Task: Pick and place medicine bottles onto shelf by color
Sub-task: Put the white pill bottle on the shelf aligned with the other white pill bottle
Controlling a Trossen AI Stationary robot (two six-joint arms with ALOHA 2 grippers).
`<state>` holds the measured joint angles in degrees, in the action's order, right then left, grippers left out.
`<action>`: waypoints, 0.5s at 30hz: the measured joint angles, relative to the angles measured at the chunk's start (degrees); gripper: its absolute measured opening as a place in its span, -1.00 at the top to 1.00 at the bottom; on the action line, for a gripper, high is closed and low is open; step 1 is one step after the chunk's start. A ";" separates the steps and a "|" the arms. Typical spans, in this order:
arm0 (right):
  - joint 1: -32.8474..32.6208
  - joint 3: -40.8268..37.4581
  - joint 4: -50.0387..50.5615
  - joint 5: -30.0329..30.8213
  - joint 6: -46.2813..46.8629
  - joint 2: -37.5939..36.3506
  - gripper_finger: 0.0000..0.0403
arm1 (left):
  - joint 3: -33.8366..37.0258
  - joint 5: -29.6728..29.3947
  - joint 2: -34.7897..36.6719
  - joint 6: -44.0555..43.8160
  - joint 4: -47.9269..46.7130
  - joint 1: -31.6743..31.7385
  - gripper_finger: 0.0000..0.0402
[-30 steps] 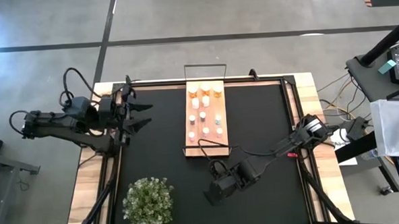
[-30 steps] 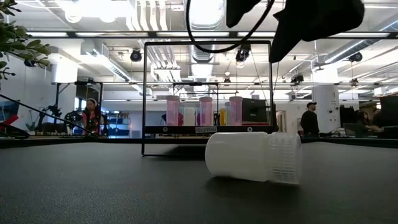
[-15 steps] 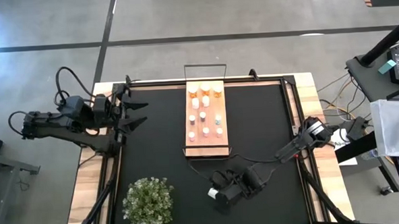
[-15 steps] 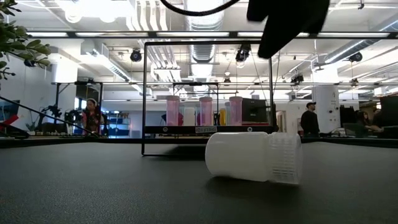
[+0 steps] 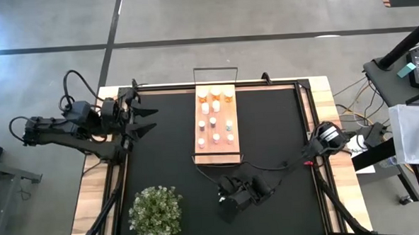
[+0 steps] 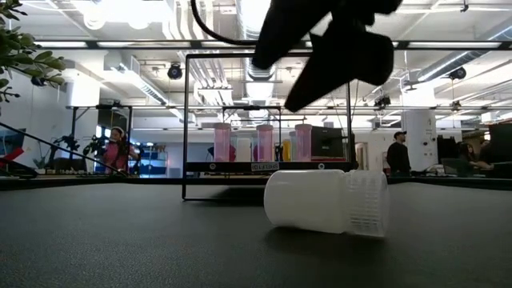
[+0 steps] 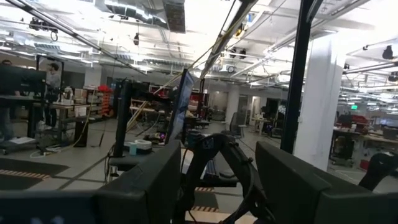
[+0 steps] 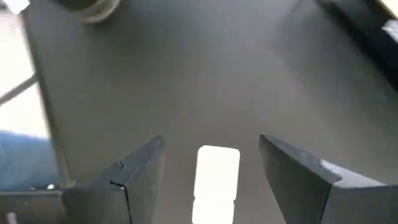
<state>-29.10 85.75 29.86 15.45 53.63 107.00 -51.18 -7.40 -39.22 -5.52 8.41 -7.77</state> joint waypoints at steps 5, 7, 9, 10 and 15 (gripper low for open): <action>-0.21 -2.12 -0.56 4.26 3.03 0.00 -0.24 | 0.00 0.02 0.04 0.11 0.04 0.00 0.04; -0.60 -2.62 -1.12 4.24 2.96 0.09 -0.24 | 0.00 0.02 0.05 0.11 0.02 0.00 0.04; -1.39 -2.68 -2.51 4.16 1.87 0.95 -0.24 | 0.02 0.03 0.25 0.14 -0.14 0.00 0.04; -1.85 -2.68 -2.54 4.06 0.92 1.28 -0.24 | 0.02 0.04 0.34 0.15 -0.30 0.00 0.04; -3.18 -0.49 -2.17 3.54 -0.66 4.91 -0.24 | 0.09 0.07 0.86 0.46 -1.29 0.00 0.04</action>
<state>-32.28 85.26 27.68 18.99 52.97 111.91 -51.09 -7.33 -38.36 -5.06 7.12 -7.77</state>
